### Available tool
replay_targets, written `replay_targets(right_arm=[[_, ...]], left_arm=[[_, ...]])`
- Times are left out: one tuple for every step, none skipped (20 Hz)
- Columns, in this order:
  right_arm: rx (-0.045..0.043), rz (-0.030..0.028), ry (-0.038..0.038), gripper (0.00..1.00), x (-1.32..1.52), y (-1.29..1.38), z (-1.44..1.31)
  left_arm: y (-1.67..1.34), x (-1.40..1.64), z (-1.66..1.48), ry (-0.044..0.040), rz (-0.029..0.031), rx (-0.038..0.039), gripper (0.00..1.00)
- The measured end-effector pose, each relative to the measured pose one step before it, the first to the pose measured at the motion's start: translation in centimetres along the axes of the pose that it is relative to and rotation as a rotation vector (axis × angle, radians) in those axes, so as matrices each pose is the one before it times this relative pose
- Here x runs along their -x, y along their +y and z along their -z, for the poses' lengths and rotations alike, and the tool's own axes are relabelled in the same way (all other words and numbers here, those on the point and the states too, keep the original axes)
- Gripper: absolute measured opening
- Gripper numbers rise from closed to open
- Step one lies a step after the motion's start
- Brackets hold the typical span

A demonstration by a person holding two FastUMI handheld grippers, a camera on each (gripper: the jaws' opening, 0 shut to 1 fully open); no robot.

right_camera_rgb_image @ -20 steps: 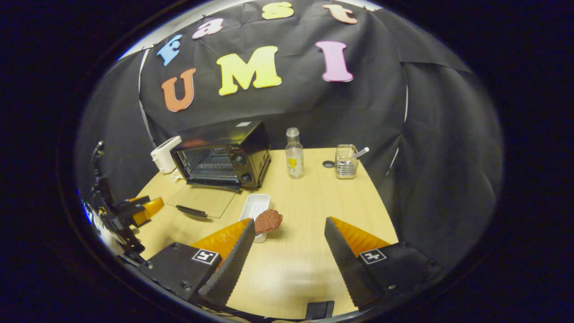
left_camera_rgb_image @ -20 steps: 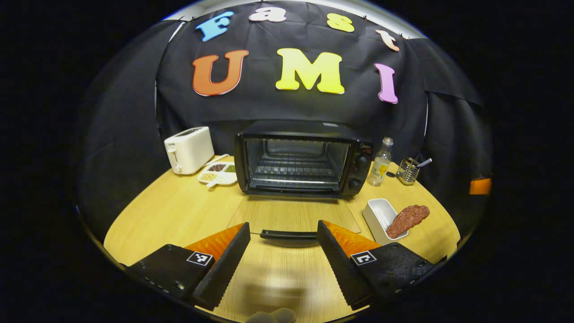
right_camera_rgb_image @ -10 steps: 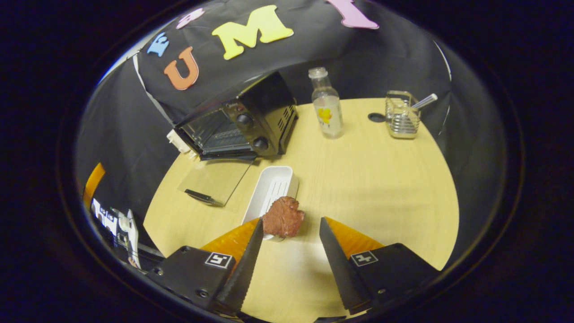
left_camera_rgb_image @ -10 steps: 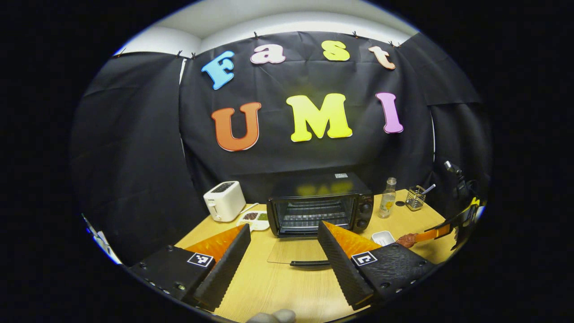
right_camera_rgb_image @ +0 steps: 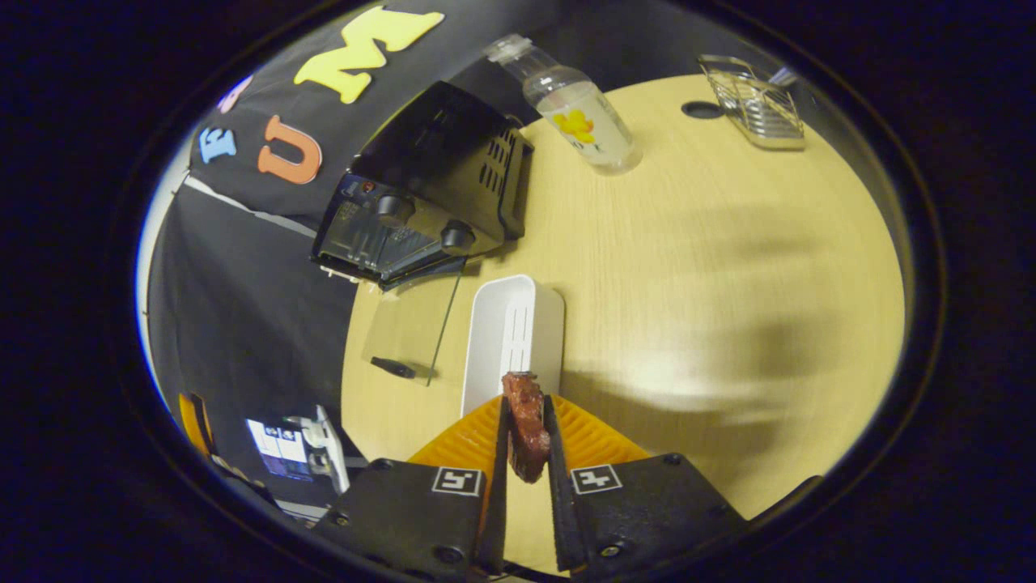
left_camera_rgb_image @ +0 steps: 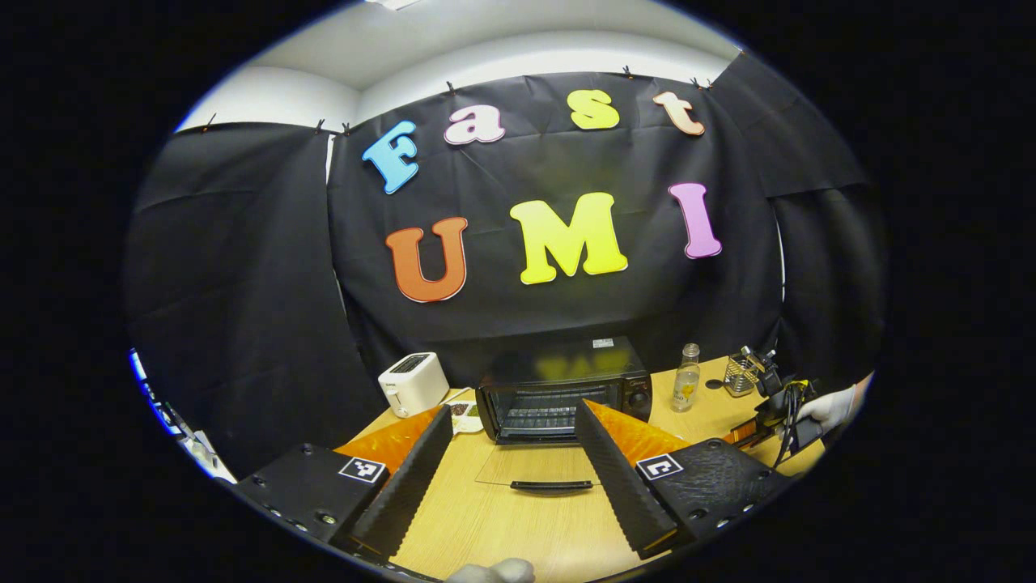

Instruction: Open the electric oven with the left hand, put the food in, and close the electric oven.

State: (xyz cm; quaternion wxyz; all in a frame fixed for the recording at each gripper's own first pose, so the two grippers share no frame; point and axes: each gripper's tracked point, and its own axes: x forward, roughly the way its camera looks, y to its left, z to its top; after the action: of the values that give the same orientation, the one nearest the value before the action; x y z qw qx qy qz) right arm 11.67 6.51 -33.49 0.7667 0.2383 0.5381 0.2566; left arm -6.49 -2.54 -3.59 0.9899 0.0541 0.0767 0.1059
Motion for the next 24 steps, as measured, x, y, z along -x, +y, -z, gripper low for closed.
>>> replay_targets(right_arm=[[-0.00113,-0.00351,0.01003,0.22,0.104,0.046,0.113],[0.00318,-0.00141,0.0115,0.18,0.017,0.203,-0.078],[0.02,0.0049,0.01145,0.18,0.063,0.074,0.064],[0.02558,0.00788,0.00164,0.17,0.049,0.129,-0.123],[0.02766,0.01249,-0.00214,0.17,0.141,0.128,-0.235],[0.02581,0.00257,-0.00974,0.17,0.302,0.499,-0.319],[0.02469,0.00027,-0.01188,0.12,0.321,0.547,-0.12],[0.01752,0.00057,-0.01275,0.16,0.387,0.581,-0.21],[0.01081,-0.00403,-0.0164,0.16,0.441,0.707,-0.206],[0.00718,0.00018,-0.01561,0.16,0.35,0.706,-0.276],[0.00508,-0.00565,-0.01771,0.16,0.22,0.809,-0.132],[0.00527,-0.00952,-0.01643,0.16,0.204,1.048,-0.266],[0.00306,-0.00642,-0.01848,0.16,0.276,1.02,-0.234],[-0.00674,-0.00625,-0.02059,0.16,0.042,1.009,-0.275],[-0.01237,-0.0105,-0.02205,0.16,0.007,1.201,-0.179],[-0.01334,-0.01305,-0.02443,0.16,-0.159,1.179,-0.235],[-0.01295,-0.00932,-0.0221,0.16,-0.344,1.08,-0.091],[-0.00958,-0.00131,-0.02806,0.16,-0.518,0.847,-0.271],[-0.02463,0.00755,-0.03372,0.16,-0.606,0.706,-0.221],[-0.02967,-0.00255,-0.03156,0.16,-0.721,0.91,-0.269],[-0.03199,-0.01176,-0.03539,0.16,-0.939,1.032,-0.089],[-0.03681,-0.00751,-0.03374,0.16,-1.034,0.909,-0.145],[-0.03419,-0.00851,-0.03381,0.16,-1.029,0.891,-0.099],[-0.03489,-0.00747,-0.04332,0.16,-1.288,0.796,-0.155]], left_arm=[[-0.223,0.066,0.02,0.00406,-0.00683,0.00861,0.96],[-0.173,0.131,0.21,0.00618,-0.00513,0.00635,0.96],[-0.165,0.017,0.182,0.00438,-0.00379,0.00381,0.96],[-0.01,-0.028,0.076,0.00416,-0.00235,-0.00021,0.97],[-0.036,0.133,0.176,0.00414,0.0003,-0.00277,0.96],[0.008,0.117,-0.023,0.00042,0.00312,-0.00196,0.96],[-0.004,-0.01,0.07,0.00163,0.004,0.00104,0.97],[0.272,-0.097,-0.011,0.00144,0.00013,0.00348,0.96],[0.275,-0.056,0.046,-0.00041,-0.00108,0.00533,0.96],[0.341,-0.09,-0.081,-0.00469,-0.00261,0.00644,0.97],[0.432,-0.091,0.089,-0.00281,-0.00319,0.0078,0.97],[0.438,-0.195,0.184,0.00105,0.00019,0.00835,0.97],[0.437,-0.206,0.248,0.00316,0.00421,0.00975,0.97],[0.484,-0.049,0.332,0.00175,0.00562,0.00869,0.96],[0.689,-0.168,0.309,0.00393,0.00659,0.00543,0.97],[0.742,-0.252,0.342,0.0027,0.00733,0.00351,0.97],[0.894,-0.253,0.13,0.00074,0.00493,0.00281,0.97],[0.801,-0.215,0.287,0.0059,0.01188,0.00494,0.97],[0.958,-0.345,0.266,0.01409,0.0048,-0.00055,0.97],[1.328,-0.456,0.426,0.01572,0.00137,0.00212,0.97],[1.089,-0.437,0.202,0.00913,0.00813,0.00339,0.96],[1.188,-0.326,0.225,0.01129,-0.00078,-0.00422,0.97],[1.068,-0.397,0.158,0.00359,0.00521,-0.01627,0.96],[0.91,-0.637,0.196,0.00251,0.00405,-0.02261,0.97]])
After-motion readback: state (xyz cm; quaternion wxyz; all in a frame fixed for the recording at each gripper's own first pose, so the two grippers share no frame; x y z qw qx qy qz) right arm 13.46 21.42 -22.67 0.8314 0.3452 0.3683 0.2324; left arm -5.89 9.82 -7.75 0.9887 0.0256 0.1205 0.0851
